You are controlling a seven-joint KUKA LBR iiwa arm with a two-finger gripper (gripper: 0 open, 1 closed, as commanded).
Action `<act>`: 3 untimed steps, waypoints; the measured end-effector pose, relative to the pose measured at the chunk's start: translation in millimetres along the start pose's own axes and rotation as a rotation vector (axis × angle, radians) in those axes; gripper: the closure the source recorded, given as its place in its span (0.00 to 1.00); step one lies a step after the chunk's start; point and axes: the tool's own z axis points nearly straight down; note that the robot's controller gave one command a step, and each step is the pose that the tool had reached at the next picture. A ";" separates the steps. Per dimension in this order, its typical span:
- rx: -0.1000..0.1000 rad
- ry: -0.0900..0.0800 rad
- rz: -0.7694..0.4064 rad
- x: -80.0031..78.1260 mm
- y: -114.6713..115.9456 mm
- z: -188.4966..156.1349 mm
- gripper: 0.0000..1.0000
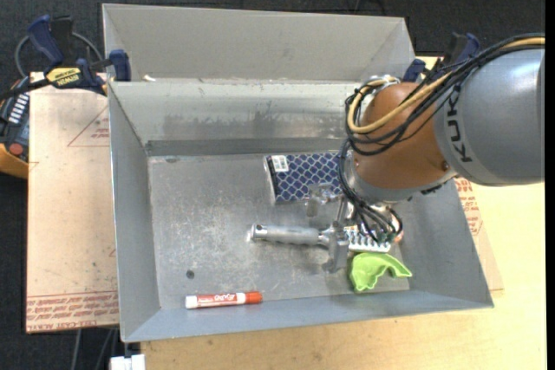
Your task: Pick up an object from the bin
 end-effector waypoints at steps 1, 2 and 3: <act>-0.006 -0.013 -0.055 -6.3 22.1 29.1 0.00; -0.002 -0.001 0.079 16.7 12.8 28.5 1.00; -0.002 -0.001 0.079 16.7 12.8 28.5 1.00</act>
Offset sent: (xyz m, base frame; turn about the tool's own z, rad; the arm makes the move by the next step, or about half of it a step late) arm -0.0184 0.0105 -0.0286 0.0783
